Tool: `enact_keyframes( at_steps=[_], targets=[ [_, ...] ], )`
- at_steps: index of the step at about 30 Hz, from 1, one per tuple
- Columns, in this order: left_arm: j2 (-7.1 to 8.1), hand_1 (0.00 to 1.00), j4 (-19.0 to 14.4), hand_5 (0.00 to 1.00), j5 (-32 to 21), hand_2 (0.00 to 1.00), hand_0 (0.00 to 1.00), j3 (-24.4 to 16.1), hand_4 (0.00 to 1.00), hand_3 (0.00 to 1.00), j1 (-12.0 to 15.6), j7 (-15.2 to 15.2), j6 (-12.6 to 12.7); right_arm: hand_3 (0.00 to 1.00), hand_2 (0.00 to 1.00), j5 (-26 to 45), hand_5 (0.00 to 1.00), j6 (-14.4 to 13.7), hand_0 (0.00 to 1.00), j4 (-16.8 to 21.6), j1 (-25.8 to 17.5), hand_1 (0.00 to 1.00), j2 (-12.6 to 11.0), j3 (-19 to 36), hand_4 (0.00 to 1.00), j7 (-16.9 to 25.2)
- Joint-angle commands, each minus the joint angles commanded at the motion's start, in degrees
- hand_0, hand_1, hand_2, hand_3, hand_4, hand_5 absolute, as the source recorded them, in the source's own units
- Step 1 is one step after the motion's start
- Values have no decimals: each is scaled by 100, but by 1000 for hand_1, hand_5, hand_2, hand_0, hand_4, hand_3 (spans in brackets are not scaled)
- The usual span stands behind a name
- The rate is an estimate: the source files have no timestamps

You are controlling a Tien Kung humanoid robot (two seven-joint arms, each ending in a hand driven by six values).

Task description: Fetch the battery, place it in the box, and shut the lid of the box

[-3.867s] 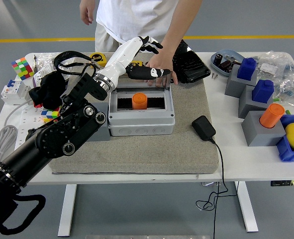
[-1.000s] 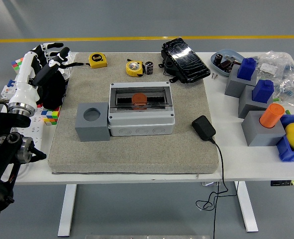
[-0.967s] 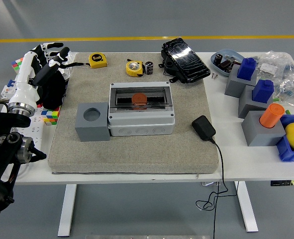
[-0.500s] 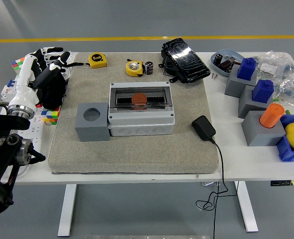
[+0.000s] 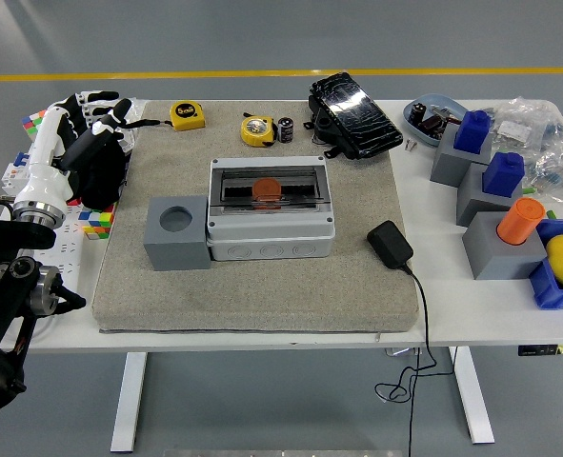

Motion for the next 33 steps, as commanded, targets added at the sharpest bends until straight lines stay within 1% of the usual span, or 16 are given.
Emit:
enact_keyframes(
  at_steps=[12,14,17,24,33],
  targets=[
    [-3,550,13,509,-24,539,415,-57,994,601,-37,-8,-20,546,592,51,487,2,558,-19,62,600,-17,-80,923,-6],
    [10,550,27,509,-32,539,415,-79,994,601,-101,-12,-23,546,592,57,487,8,558,-16,149,600,-19,-152,923,-11],
    [58,550,46,509,-21,539,414,-49,994,602,-147,-10,-39,546,593,12,488,4,558,11,168,600,-40,-176,924,-5],
    [39,550,11,508,-23,540,414,-82,993,602,-8,-6,-55,546,593,75,488,2,558,-24,41,601,-31,-210,924,-16],
    [59,550,4,506,-32,541,415,-97,991,603,16,-12,-78,545,593,27,489,-1,557,-7,54,601,-13,-154,923,-10]
  ],
)
